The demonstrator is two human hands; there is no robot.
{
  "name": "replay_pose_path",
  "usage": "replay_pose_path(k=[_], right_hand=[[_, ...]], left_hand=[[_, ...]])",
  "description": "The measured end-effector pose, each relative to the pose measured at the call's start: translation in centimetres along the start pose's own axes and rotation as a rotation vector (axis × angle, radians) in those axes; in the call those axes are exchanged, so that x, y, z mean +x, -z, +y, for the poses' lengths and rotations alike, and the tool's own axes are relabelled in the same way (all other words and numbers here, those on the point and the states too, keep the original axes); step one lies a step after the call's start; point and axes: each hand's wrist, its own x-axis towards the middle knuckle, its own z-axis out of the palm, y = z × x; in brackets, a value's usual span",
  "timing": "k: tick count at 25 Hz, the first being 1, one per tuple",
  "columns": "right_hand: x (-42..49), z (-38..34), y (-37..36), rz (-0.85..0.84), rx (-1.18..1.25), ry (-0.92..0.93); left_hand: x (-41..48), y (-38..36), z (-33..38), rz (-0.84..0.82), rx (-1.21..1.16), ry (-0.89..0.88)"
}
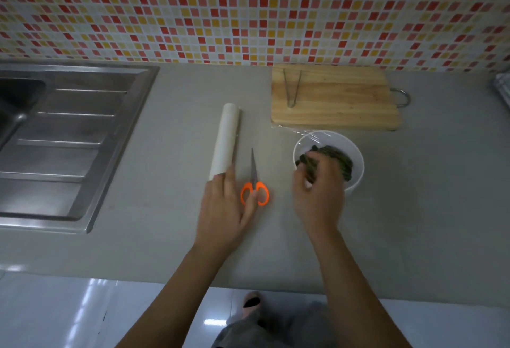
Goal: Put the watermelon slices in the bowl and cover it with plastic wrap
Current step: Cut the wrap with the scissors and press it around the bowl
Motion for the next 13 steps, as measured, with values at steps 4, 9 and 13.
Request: replay_pose_path(k=[4,9,13], right_hand=[[6.4,4.2,3.6,0.058,0.087,-0.217],[9.9,8.7,2.6,-0.454,0.105,-0.398],[12.8,11.0,0.7,-0.701,0.253,-0.492]], left_hand=[[3.4,-3.7,4.2,-0.147,-0.509,0.289],[4.2,-7.3,5.8,-0.193,-0.758,0.707],[5.1,-8.6,7.0,-0.041,-0.984,0.871]])
